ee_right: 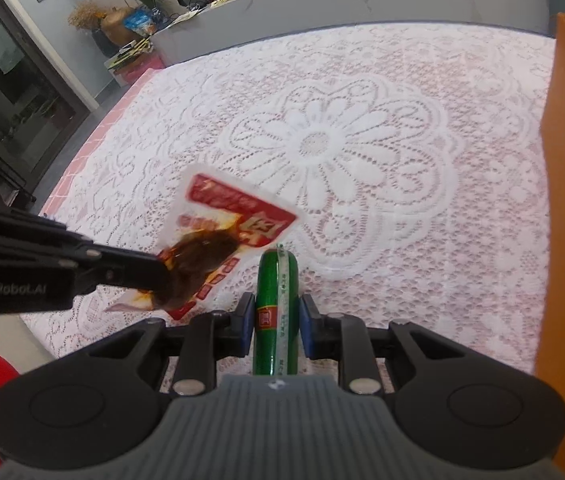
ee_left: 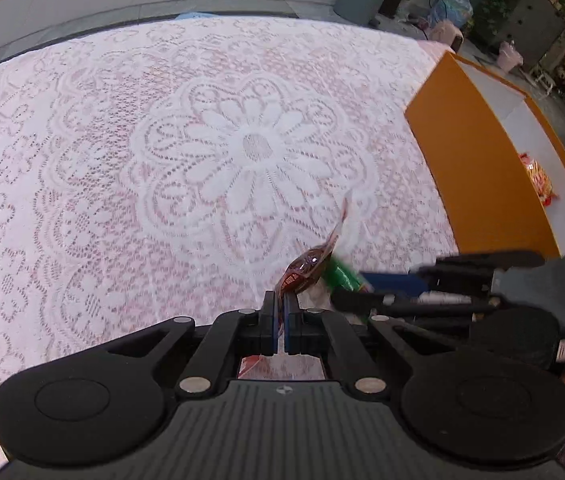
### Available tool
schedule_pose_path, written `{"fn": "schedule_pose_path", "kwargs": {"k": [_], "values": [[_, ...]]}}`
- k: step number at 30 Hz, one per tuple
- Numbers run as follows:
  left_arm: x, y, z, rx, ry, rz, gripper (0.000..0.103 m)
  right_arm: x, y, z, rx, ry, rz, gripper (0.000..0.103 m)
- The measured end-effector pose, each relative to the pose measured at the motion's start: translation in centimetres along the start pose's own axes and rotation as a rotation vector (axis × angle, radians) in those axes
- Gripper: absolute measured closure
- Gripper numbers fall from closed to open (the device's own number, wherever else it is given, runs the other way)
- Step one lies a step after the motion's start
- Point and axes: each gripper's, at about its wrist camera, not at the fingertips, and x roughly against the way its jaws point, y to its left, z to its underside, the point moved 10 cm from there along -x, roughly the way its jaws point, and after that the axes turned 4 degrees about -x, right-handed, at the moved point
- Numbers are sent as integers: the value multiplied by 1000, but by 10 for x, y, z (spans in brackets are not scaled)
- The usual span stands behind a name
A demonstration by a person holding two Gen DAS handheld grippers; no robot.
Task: Organize snacks
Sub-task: 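Lift the sausage pack with the left tool while the right tool lifts the sausage stick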
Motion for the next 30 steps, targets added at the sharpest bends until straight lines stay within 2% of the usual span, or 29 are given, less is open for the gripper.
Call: {"fn": "schedule_pose_path", "kwargs": {"k": [7, 8, 9, 12, 16, 23, 30], "values": [[-14, -6, -2, -39, -37, 1, 99, -5, 11, -4, 43, -21, -20, 82], [-14, -6, -2, -49, -42, -13, 93, -6, 12, -4, 48, -23, -16, 82], [-16, -6, -3, -60, -42, -25, 92, -7, 12, -5, 50, -21, -15, 82], [-21, -12, -1, -122, -32, -39, 89, -11, 10, -1, 59, 14, -2, 82], [-31, -20, 3, -236, -15, -102, 84, -19, 8, 9, 99, 54, 40, 82], [-40, -17, 4, -222, -16, -111, 81, -24, 10, 11, 120, 66, 36, 76], [-49, -12, 5, -166, -8, -129, 82, -28, 19, 12, 194, 58, 66, 76]]}}
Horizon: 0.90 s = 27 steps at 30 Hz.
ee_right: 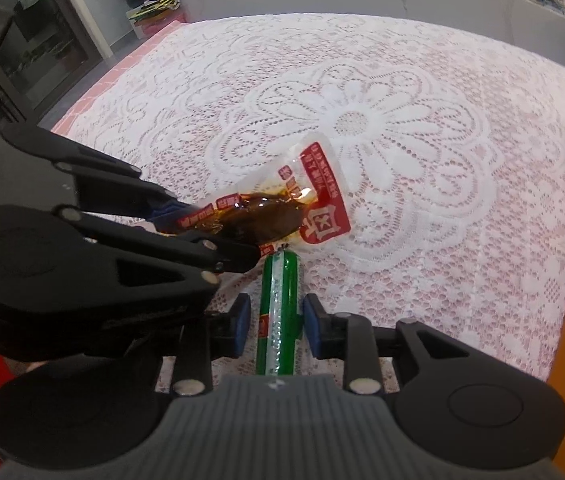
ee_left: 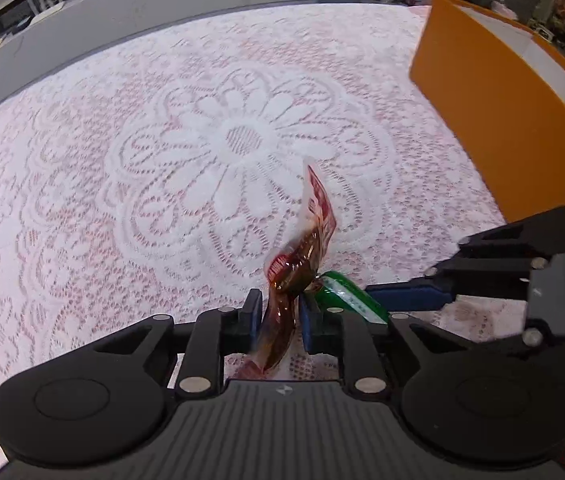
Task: Organize snacks
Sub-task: 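Lift the sausage pack with the left tool while the right tool lifts the sausage stick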
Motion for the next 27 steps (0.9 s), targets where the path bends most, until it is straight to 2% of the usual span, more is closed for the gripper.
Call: {"fn": "schedule_pose_path", "kwargs": {"k": [1, 2, 5, 11, 16, 21, 27], "values": [[-2, 1, 0, 4, 0, -7, 82, 0, 1, 0, 9, -1, 6, 76], [-2, 1, 1, 12, -5, -7, 82, -1, 2, 0, 15, -2, 14, 82], [1, 2, 0, 36, -25, -10, 85, 0, -1, 0, 19, -6, 29, 82], [17, 6, -3, 104, -66, -6, 86, 7, -9, -1, 6, -17, 60, 83], [38, 7, -9, 160, -106, 18, 86, 24, -19, -4, -50, -51, 56, 82], [62, 0, -16, 185, -113, 28, 86, 48, -25, -13, -72, -103, 65, 82], [88, -19, -29, 176, -114, 56, 86, 82, -32, -17, -90, -140, 66, 82]]}}
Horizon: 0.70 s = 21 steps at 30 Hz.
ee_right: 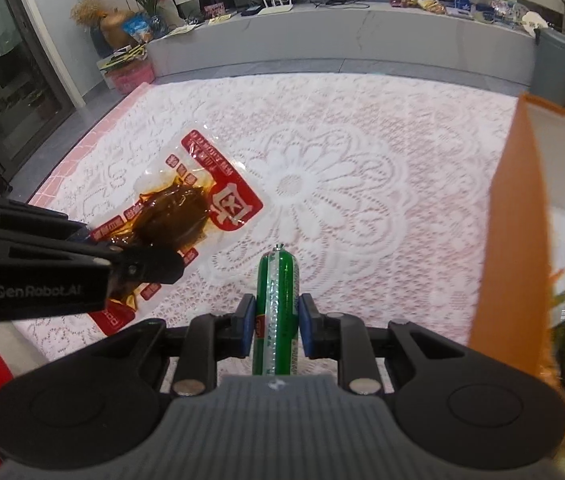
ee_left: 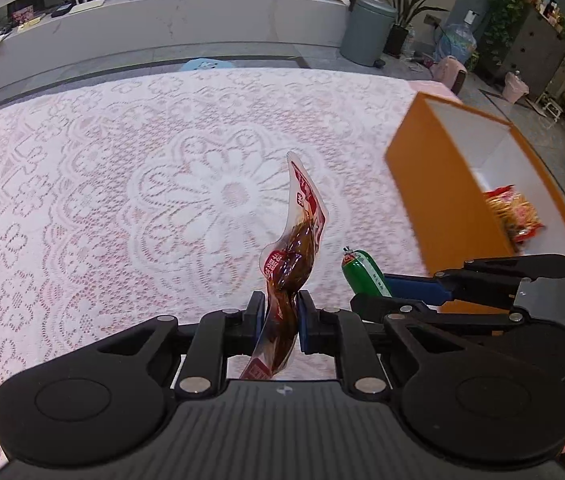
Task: Organize snacks
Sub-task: 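Lift the sausage pack with the left tool while the right tool lifts the sausage stick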
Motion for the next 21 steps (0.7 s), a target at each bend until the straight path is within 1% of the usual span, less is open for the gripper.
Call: {"fn": "schedule_pose_path", "kwargs": {"k": [4, 11, 14, 16, 18, 21], "values": [[14, -23, -13, -6, -11, 44, 85, 32, -13, -5, 25, -26, 31, 82], [32, -84, -46, -74, -71, 117, 85, 102, -54, -25, 2, -83, 70, 82], [29, -115, -58, -116, -85, 153, 85, 123, -79, -28, -12, -89, 107, 82], [23, -137, -63, -164, -81, 168, 85, 134, -98, -27, -18, -85, 139, 82], [15, -160, -67, -208, -81, 204, 85, 142, -118, -24, -23, -77, 174, 82], [-1, -186, -73, -229, -69, 235, 85, 147, -146, -16, -38, -53, 212, 82]]}}
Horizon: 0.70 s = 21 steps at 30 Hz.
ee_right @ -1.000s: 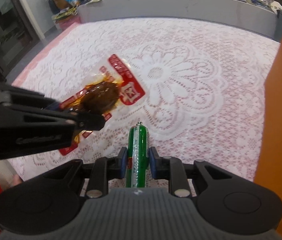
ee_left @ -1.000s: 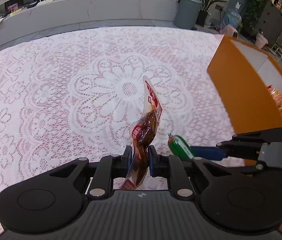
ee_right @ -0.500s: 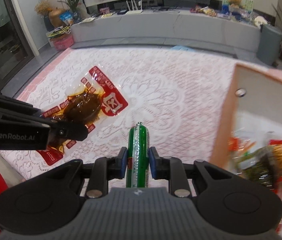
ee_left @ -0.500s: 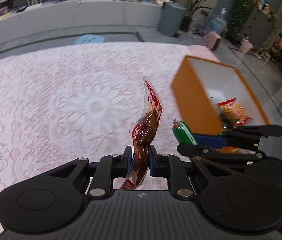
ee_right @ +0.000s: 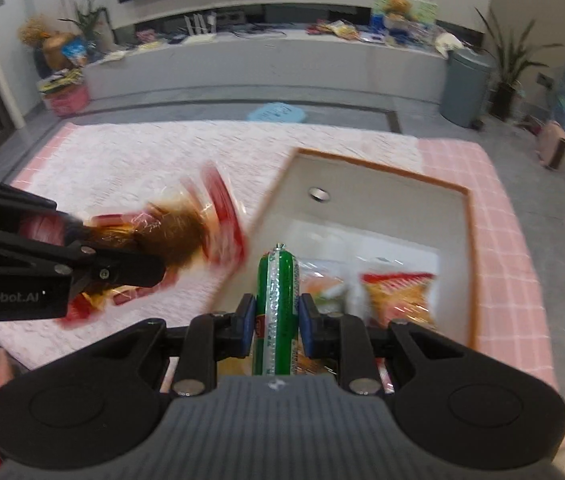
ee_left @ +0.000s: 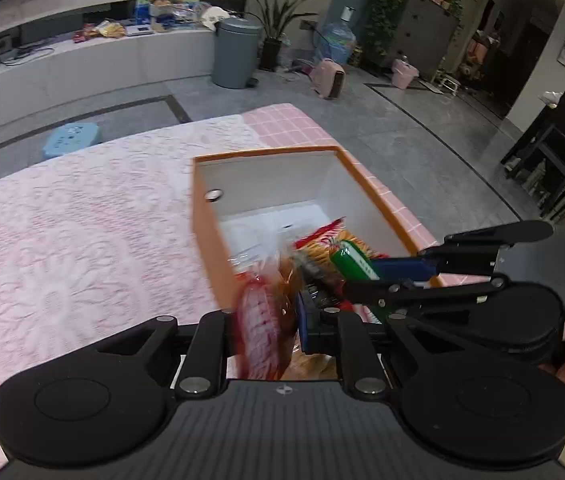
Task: Organize snacks
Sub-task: 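Lift the sausage pack with the left tool while the right tool lifts the sausage stick, then lower both items into the orange box and open both tools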
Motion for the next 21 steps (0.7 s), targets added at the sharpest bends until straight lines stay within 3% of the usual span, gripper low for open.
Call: {"fn": "schedule_pose_path", "kwargs": {"k": [3, 9, 16, 18, 21], "values": [[-22, -13, -12, -41, -1, 13, 85, -5, -23, 7, -20, 24, 20, 82], [-63, -18, -13, -46, 83, 50, 90, -28, -53, 17, -84, 76, 19, 82], [-78, -14, -9, -96, 82, 18, 90, -52, -60, 22, -122, 114, -11, 82], [-78, -11, -10, -99, 84, 12, 87, -55, -55, 23, -127, 124, -44, 82], [-75, -3, -15, -114, 69, -16, 68, -61, -49, 23, -92, 130, -43, 82]]}}
